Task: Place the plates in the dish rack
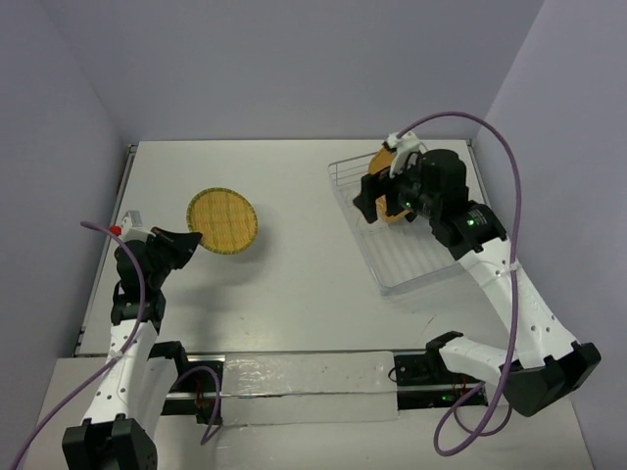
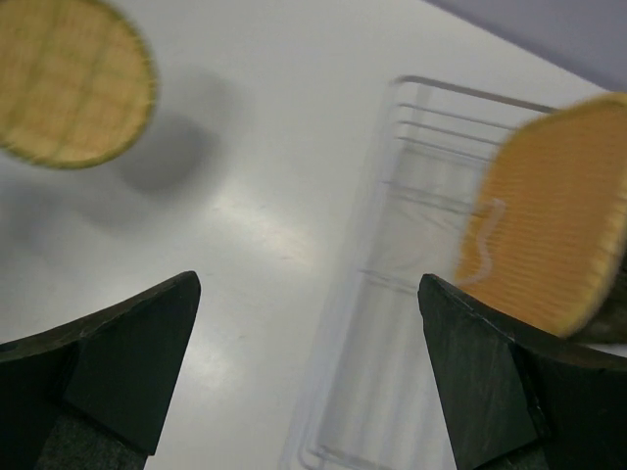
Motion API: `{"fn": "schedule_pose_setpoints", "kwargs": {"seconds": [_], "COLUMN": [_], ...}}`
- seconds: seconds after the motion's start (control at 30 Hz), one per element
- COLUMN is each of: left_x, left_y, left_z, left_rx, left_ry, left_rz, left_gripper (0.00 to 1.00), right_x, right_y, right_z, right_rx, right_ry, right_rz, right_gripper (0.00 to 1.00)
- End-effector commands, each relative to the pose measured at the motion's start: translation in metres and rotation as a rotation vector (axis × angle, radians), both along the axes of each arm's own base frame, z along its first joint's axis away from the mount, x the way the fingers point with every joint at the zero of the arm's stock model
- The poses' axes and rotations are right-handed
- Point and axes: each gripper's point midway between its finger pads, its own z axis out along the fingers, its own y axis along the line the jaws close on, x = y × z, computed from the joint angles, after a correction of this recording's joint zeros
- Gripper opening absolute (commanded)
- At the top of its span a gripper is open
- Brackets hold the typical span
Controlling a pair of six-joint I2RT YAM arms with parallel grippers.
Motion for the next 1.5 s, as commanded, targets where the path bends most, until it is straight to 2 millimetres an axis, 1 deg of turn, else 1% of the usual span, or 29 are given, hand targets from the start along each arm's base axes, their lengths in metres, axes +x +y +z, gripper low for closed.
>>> {"fn": "schedule_pose_setpoints", "kwargs": {"seconds": [0.0,0.07,0.17,0.27,0.43,0.5,0.57,0.6,0.67,0.77,0.8,0.83,0.87,0.9,0.93,0.97,1.0,1.03,1.07,1.1,1.13,1.17,1.2,1.23,1.27,1.3,1.33,1.37,1.47], "left_x": [-0.003,-0.012,-0.024,-0.035,-0.049,-0.052,-0.054,-0.056,-0.060,-0.059,-0.055,-0.051,-0.047,-0.038,-0.029,-0.020,-0.010,-0.001,0.009,0.015,0.021,0.035,0.034,0.043,0.054,0.055,0.062,0.068,0.073], "left_y": [-0.040,-0.061,-0.090,-0.117,-0.151,-0.160,-0.166,-0.171,-0.176,-0.178,-0.177,-0.176,-0.175,-0.173,-0.171,-0.167,-0.163,-0.158,-0.151,-0.146,-0.139,-0.126,-0.126,-0.110,-0.099,-0.099,-0.086,-0.078,-0.065], "left_z": [0.089,0.108,0.125,0.132,0.140,0.143,0.145,0.146,0.148,0.152,0.152,0.149,0.147,0.148,0.147,0.145,0.144,0.142,0.146,0.143,0.138,0.139,0.128,0.124,0.120,0.115,0.107,0.106,0.096], "left_rx": [0.003,-0.001,-0.001,0.001,-0.005,-0.001,-0.001,-0.001,0.007,0.014,0.019,0.029,0.039,0.049,0.062,0.079,0.091,0.104,0.125,0.137,0.145,0.166,0.167,0.192,0.219,0.225,0.263,0.286,0.326], "left_ry": [-0.312,-0.377,-0.434,-0.466,-0.494,-0.501,-0.504,-0.506,-0.519,-0.533,-0.528,-0.503,-0.476,-0.454,-0.423,-0.392,-0.368,-0.338,-0.319,-0.291,-0.251,-0.234,-0.187,-0.140,-0.107,-0.079,-0.021,0.003,0.063], "left_rz": [-0.238,-0.363,-0.521,-0.635,-0.795,-0.836,-0.866,-0.887,-0.916,-0.913,-0.893,-0.883,-0.867,-0.831,-0.796,-0.756,-0.705,-0.658,-0.597,-0.556,-0.507,-0.409,-0.409,-0.310,-0.233,-0.235,-0.168,-0.117,-0.055], "left_gripper": [0.00,0.00,0.00,0.00,0.00,0.00,0.00,0.00,0.00,0.00,0.00,0.12,0.30,0.55,0.83,0.99,0.99,0.99,0.99,0.99,0.99,0.99,0.99,0.99,0.99,0.99,0.99,0.99,0.99], "right_x": [-0.029,-0.042,-0.046,-0.042,-0.046,-0.043,-0.043,-0.044,-0.045,-0.043,-0.043,-0.040,-0.036,-0.031,-0.023,-0.015,-0.010,-0.004,0.001,0.008,0.012,0.014,0.018,0.024,0.027,0.030,0.036,0.040,0.051], "right_y": [0.067,0.095,0.115,0.124,0.142,0.145,0.146,0.146,0.145,0.141,0.138,0.134,0.129,0.125,0.116,0.105,0.097,0.085,0.070,0.061,0.044,0.031,0.023,0.001,-0.011,-0.021,-0.040,-0.051,-0.066], "right_z": [0.006,-0.004,-0.019,-0.033,-0.047,-0.056,-0.058,-0.058,-0.057,-0.052,-0.047,-0.042,-0.037,-0.033,-0.027,-0.020,-0.015,-0.004,0.009,0.014,0.029,0.040,0.043,0.053,0.055,0.058,0.056,0.054,0.040], "right_rx": [0.110,0.156,0.189,0.218,0.268,0.269,0.269,0.271,0.269,0.253,0.250,0.238,0.225,0.214,0.198,0.180,0.170,0.165,0.164,0.158,0.150,0.135,0.126,0.073,0.034,0.024,-0.037,-0.072,-0.149], "right_ry": [-0.017,0.038,0.105,0.175,0.249,0.271,0.276,0.272,0.259,0.210,0.188,0.155,0.125,0.099,0.060,0.021,-0.005,-0.043,-0.088,-0.108,-0.159,-0.199,-0.212,-0.267,-0.281,-0.292,-0.292,-0.287,-0.255], "right_rz": [0.318,0.454,0.521,0.524,0.612,0.611,0.616,0.625,0.626,0.611,0.600,0.570,0.538,0.500,0.435,0.363,0.312,0.249,0.178,0.127,0.043,-0.008,-0.059,-0.161,-0.212,-0.272,-0.367,-0.432,-0.521], "right_gripper": [1.00,1.00,1.00,1.00,1.00,1.00,0.99,0.96,0.79,0.28,0.15,0.08,0.02,0.00,0.00,0.00,0.00,0.00,0.00,0.00,0.00,0.00,0.00,0.00,0.00,0.00,0.00,0.00,0.00]}}
